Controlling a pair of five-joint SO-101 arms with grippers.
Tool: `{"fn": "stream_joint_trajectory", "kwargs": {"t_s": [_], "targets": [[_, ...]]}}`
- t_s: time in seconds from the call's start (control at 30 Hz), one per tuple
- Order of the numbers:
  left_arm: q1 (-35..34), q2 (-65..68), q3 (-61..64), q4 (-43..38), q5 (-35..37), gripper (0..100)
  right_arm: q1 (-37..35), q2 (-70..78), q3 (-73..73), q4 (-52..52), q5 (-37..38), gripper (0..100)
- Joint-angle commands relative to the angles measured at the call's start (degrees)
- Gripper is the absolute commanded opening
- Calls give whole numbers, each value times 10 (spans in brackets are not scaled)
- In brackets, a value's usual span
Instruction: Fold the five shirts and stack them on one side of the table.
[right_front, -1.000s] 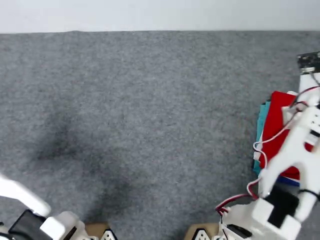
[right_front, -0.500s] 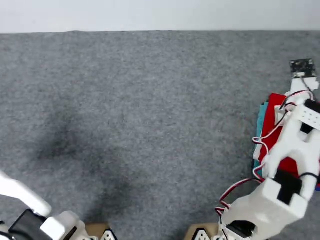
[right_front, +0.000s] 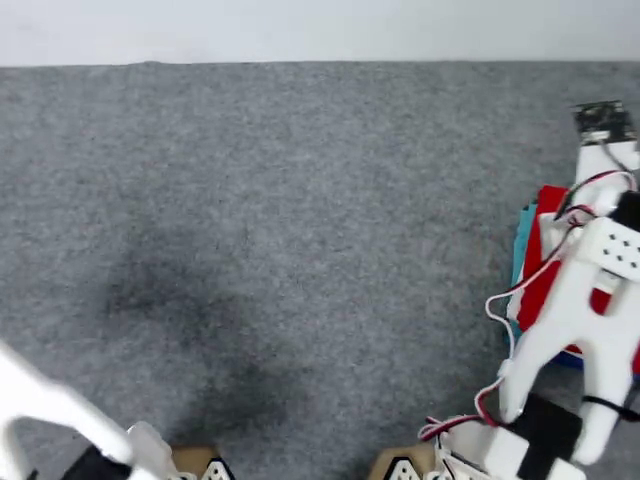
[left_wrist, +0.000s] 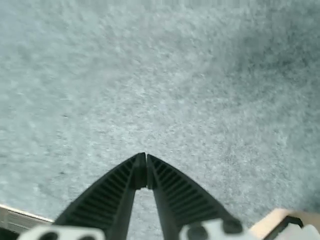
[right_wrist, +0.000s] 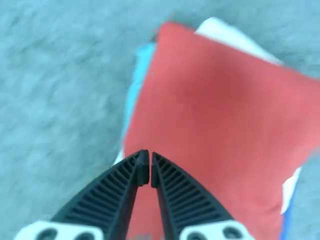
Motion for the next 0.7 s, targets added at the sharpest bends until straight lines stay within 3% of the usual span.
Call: {"fn": "stream_joint_trajectory", "kwargs": {"t_s": [0.0,0.23,0.47,0.67], "targets": [[7,-53,-20,7,9,7,-26,-34,-38,60,-8,9],[42,-143,-7,7,88,6,-47,-39,-38,167,-111,9],[129,-270,127,3,156,7,-70,-134,-33,202,-117,9],[187,-360,240,-41,252,8,-69,-160,21,193,-182,9]]}}
